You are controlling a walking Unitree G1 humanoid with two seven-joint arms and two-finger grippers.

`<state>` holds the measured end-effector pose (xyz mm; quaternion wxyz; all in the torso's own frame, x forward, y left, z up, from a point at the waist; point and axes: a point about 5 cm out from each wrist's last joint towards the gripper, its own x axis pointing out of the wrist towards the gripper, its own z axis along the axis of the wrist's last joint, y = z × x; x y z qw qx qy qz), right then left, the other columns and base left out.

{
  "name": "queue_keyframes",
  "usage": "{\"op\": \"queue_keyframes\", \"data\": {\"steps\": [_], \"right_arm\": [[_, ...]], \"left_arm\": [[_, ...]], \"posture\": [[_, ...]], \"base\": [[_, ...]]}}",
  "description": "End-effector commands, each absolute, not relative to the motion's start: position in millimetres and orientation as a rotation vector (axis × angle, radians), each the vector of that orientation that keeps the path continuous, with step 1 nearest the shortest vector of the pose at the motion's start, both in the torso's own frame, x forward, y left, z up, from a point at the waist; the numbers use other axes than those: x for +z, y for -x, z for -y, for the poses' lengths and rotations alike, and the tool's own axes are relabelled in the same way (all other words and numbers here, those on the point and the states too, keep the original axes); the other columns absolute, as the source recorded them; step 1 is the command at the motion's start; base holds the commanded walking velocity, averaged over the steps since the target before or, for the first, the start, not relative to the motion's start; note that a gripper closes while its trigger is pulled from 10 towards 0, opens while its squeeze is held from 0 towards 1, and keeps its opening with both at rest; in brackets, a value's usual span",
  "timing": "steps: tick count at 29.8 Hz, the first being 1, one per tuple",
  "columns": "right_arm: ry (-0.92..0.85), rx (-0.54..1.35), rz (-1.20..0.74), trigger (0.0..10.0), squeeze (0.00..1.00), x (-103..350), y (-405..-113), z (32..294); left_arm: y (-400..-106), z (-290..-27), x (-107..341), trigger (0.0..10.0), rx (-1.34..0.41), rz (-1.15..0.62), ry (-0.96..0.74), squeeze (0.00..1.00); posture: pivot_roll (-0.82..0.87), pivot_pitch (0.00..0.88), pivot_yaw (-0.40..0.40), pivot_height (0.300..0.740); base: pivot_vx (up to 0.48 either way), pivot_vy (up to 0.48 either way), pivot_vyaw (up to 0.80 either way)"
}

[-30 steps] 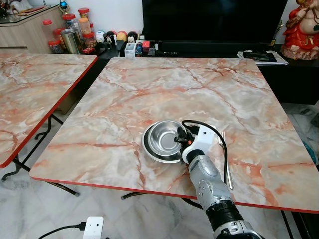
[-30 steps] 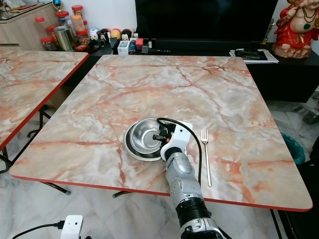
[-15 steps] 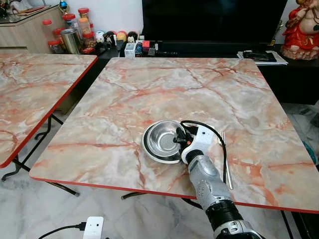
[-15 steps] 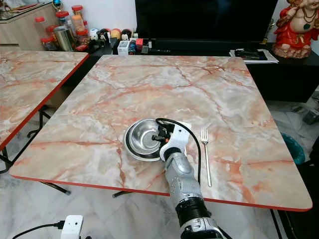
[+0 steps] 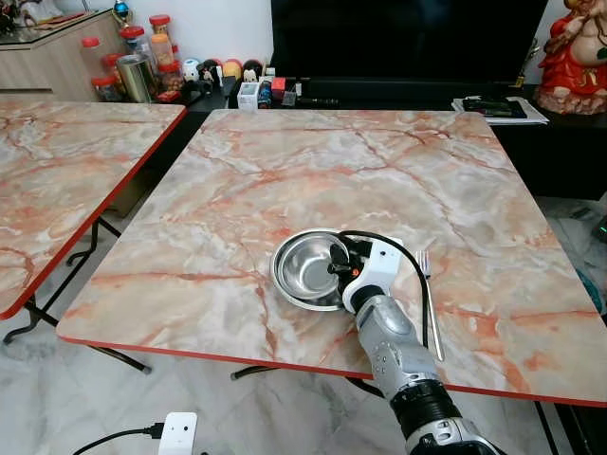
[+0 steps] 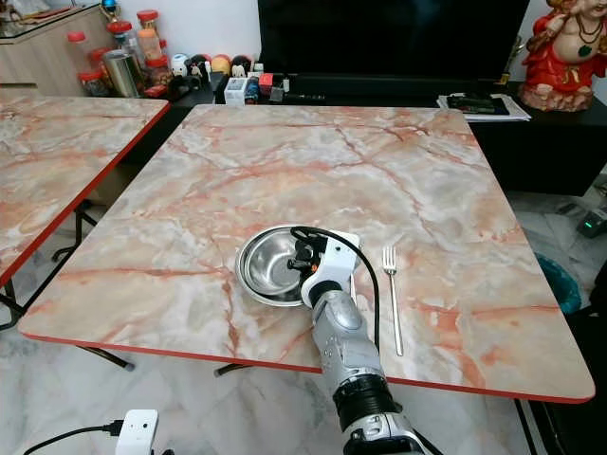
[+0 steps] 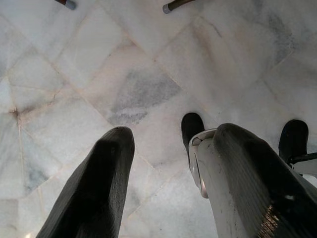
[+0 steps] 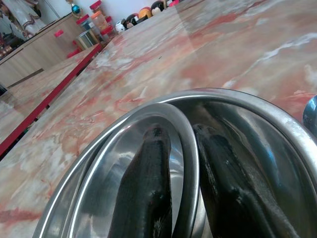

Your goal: Setting the table

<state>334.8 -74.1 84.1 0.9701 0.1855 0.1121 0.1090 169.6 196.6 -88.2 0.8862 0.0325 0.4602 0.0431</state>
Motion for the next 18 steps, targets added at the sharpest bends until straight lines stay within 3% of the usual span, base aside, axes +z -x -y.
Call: {"op": "queue_keyframes", "data": {"steps": [1, 14, 18], "right_arm": [[-0.373, 0.247, -0.225, 10.0, 0.00, 89.7, -337.9, 64.0], [-0.226, 0.203, -0.085, 10.0, 0.00, 108.3, -343.2, 71.1], [-0.105, 0.208, 0.018, 10.0, 0.00, 124.5, -346.8, 71.2]], "left_arm": [[-169.5, -196.4, -88.5, 10.0, 0.088, -0.968, -0.075, 0.00], [-170.3, -196.9, -88.1, 10.0, 0.090, -0.965, -0.078, 0.00], [-172.1, -196.4, -87.4, 10.0, 0.087, -0.960, -0.078, 0.00]], "posture": [[0.03, 0.000, 0.015, 0.736], [0.02, 0.000, 0.018, 0.736], [0.02, 0.000, 0.018, 0.736]], "base": [[0.000, 0.000, 0.00], [0.000, 0.000, 0.00], [0.000, 0.000, 0.00]]}}
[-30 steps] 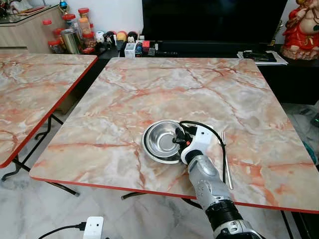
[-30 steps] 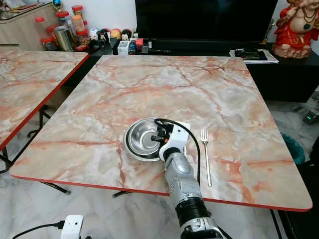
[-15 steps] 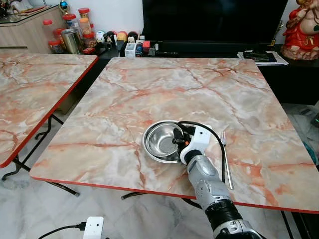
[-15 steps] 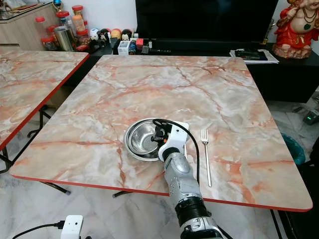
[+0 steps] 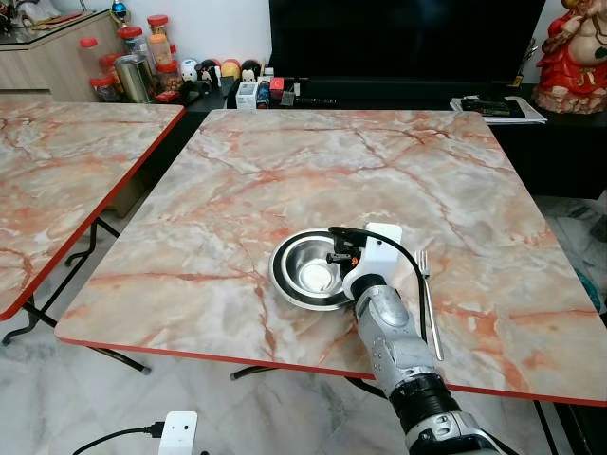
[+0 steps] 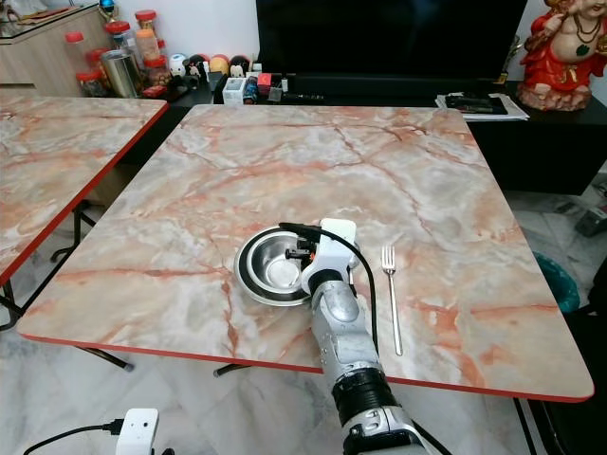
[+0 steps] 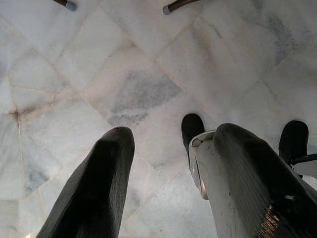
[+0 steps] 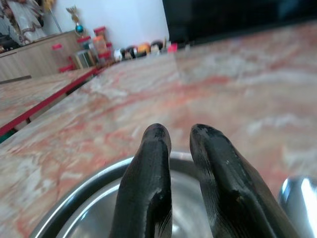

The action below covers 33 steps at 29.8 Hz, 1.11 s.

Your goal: Setting the table

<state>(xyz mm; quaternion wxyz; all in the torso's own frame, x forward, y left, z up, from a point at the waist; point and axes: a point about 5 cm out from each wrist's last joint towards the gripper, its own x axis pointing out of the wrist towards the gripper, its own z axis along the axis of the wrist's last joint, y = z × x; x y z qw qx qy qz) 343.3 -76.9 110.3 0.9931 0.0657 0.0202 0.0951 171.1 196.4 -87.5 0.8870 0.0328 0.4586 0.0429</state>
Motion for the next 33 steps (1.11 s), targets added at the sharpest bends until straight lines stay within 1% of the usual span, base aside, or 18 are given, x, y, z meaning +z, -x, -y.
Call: {"op": "queue_keyframes", "data": {"steps": [1, 9, 16, 20, 22, 33], "right_arm": [[-0.101, 0.208, 0.019, 10.0, 0.00, 124.6, -346.9, 71.0], [-0.040, 0.184, 0.061, 10.0, 0.00, 127.0, -347.1, 72.4], [-0.010, 0.155, 0.222, 10.0, 0.00, 148.0, -347.2, 80.6], [0.027, 0.142, 0.278, 10.0, 0.00, 154.8, -346.3, 85.0], [0.055, 0.147, 0.287, 10.0, 0.00, 155.2, -346.4, 85.0], [0.054, 0.143, 0.307, 10.0, 0.00, 156.3, -345.9, 85.9]], "left_arm": [[-172.3, -196.4, -87.3, 10.0, 0.088, -0.960, -0.078, 0.00], [-174.2, -197.4, -86.2, 10.0, 0.091, -0.953, -0.081, 0.00], [-186.0, -199.0, -79.0, 10.0, 0.111, -0.870, -0.057, 0.00], [-191.0, -199.4, -76.1, 10.0, 0.118, -0.847, -0.051, 0.00], [-191.8, -199.1, -75.9, 10.0, 0.117, -0.849, -0.051, 0.00], [-191.4, -201.1, -75.7, 10.0, 0.132, -0.845, -0.048, 0.00]], "posture": [[0.02, 0.000, 0.018, 0.736], [0.03, 0.000, 0.021, 0.736], [0.02, 0.000, 0.024, 0.736], [0.02, 0.000, 0.019, 0.736], [0.01, 0.000, 0.019, 0.736], [0.01, 0.000, 0.015, 0.736]], "base": [[0.000, 0.000, 0.00], [0.000, 0.000, 0.00], [0.000, 0.000, 0.00], [0.000, 0.000, 0.00], [0.000, 0.000, 0.00], [0.000, 0.000, 0.00]]}}
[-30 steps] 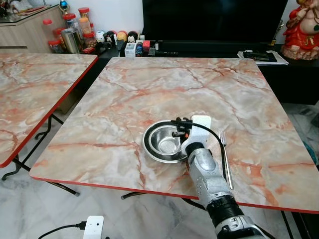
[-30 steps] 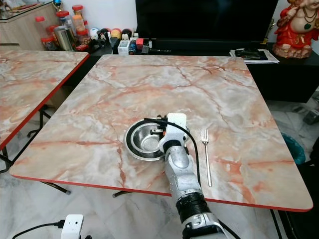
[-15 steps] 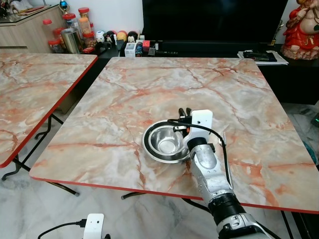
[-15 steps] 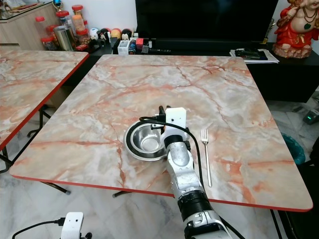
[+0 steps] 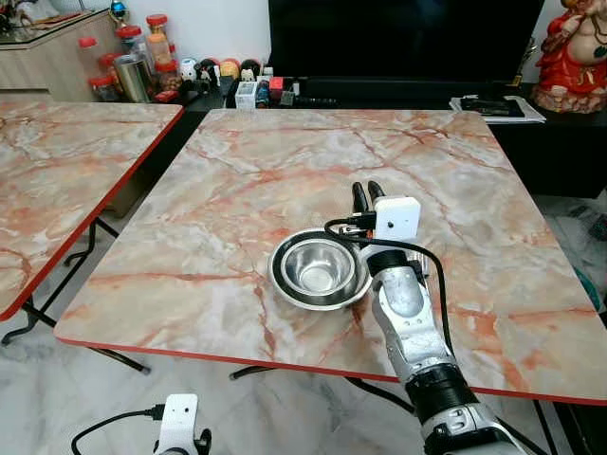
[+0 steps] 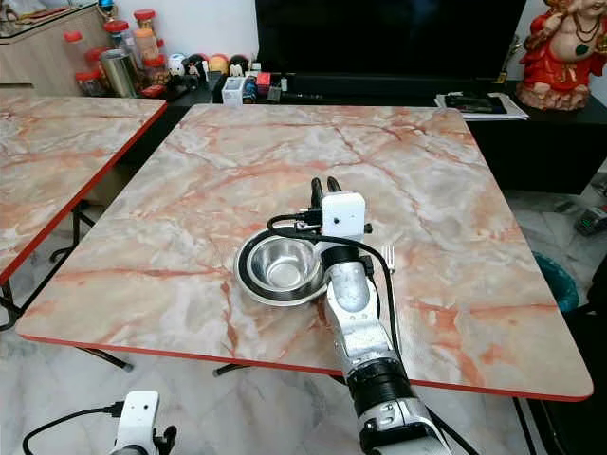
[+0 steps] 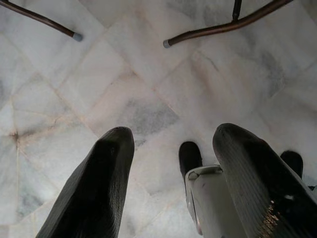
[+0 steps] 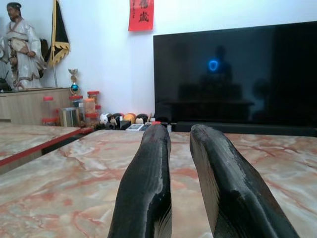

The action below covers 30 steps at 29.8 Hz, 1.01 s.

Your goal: Setting the table

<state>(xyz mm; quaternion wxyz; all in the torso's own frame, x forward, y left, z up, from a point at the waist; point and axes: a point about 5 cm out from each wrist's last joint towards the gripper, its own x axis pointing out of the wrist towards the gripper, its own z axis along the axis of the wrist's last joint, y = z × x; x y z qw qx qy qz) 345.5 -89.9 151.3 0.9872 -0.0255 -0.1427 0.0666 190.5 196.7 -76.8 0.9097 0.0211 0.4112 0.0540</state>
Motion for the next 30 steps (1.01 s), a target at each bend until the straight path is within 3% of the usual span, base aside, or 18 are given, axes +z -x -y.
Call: {"op": "queue_keyframes", "data": {"steps": [1, 30], "right_arm": [[0.054, 0.143, 0.307, 10.0, 0.00, 156.3, -345.9, 85.9], [0.038, 0.162, 0.303, 10.0, 0.00, 152.8, -343.9, 81.7]], "left_arm": [[-191.4, -201.1, -75.7, 10.0, 0.132, -0.845, -0.048, 0.00], [-188.3, -204.1, -76.6, 10.0, 0.136, -0.848, -0.055, 0.00]], "posture": [[0.01, 0.000, 0.015, 0.736], [0.02, 0.000, 0.025, 0.736]], "base": [[0.000, 0.000, 0.00], [0.000, 0.026, 0.00]]}}
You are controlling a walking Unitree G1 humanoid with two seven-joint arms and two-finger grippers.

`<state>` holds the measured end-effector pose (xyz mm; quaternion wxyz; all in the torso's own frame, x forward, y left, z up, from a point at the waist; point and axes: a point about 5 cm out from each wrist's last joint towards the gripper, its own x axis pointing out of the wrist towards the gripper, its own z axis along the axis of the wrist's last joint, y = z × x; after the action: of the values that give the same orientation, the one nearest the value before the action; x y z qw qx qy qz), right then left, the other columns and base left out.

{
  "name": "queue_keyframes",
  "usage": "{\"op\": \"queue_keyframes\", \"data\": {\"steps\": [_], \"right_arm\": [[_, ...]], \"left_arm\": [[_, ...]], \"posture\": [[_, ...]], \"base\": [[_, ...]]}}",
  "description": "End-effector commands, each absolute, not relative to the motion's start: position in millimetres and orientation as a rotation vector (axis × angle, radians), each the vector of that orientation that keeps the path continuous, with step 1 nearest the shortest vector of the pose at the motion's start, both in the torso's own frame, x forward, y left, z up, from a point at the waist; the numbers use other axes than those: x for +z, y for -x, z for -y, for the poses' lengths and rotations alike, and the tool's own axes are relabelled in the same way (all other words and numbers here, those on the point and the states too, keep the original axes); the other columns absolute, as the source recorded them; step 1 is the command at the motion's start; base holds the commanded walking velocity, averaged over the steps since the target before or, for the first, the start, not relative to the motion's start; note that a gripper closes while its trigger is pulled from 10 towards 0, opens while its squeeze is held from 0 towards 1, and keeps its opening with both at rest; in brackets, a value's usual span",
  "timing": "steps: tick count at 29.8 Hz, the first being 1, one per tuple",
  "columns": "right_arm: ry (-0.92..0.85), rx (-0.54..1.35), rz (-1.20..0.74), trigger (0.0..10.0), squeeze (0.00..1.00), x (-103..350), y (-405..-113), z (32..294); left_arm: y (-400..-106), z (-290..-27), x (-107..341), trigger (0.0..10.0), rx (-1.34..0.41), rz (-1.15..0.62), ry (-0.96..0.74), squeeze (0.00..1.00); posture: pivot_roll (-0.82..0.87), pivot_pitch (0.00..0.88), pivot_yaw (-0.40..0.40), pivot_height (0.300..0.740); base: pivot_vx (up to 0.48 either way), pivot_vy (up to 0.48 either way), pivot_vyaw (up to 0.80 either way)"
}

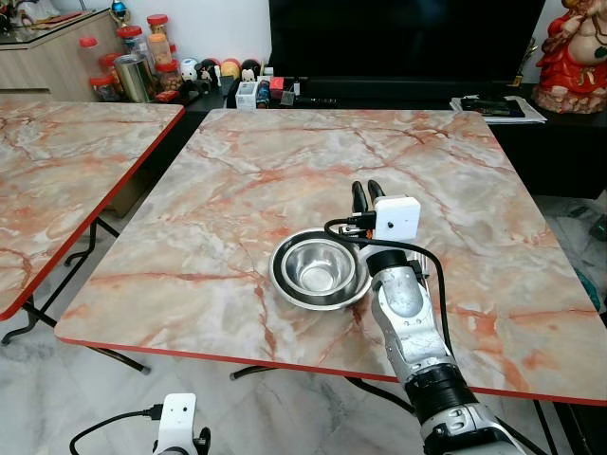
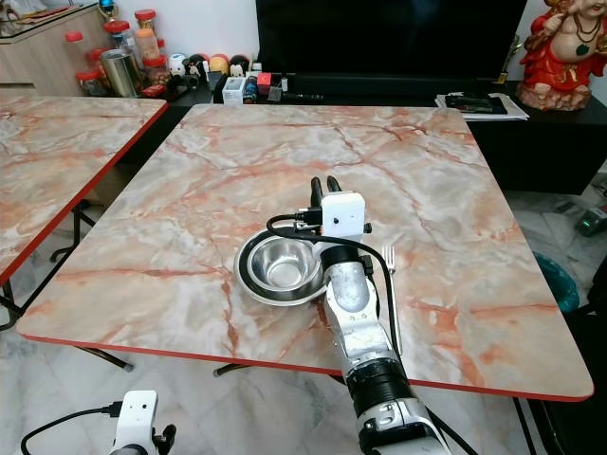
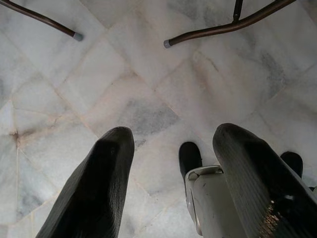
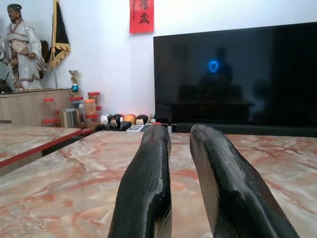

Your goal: Setting the table

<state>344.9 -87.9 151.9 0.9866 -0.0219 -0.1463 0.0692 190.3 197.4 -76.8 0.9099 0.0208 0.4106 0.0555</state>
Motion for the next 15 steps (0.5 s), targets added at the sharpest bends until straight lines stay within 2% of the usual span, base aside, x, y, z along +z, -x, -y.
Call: {"op": "queue_keyframes", "data": {"steps": [1, 9, 15], "right_arm": [[0.035, 0.167, 0.302, 10.0, 0.00, 152.0, -343.4, 80.3], [0.037, 0.173, 0.298, 10.0, 0.00, 151.7, -344.4, 80.4], [0.038, 0.178, 0.297, 10.0, 0.00, 151.4, -344.4, 79.2]], "left_arm": [[-187.6, -204.6, -76.9, 10.0, 0.135, -0.851, -0.059, 0.00], [-189.0, -203.5, -76.4, 10.0, 0.132, -0.848, -0.062, 0.00], [-189.2, -203.0, -76.2, 10.0, 0.131, -0.842, -0.062, 0.00]], "posture": [[0.02, 0.000, 0.025, 0.736], [0.02, 0.000, 0.021, 0.736], [0.02, 0.000, 0.018, 0.736]], "base": [[0.000, 0.375, 0.00], [0.000, 0.480, 0.00], [0.000, 0.049, 0.00]]}}
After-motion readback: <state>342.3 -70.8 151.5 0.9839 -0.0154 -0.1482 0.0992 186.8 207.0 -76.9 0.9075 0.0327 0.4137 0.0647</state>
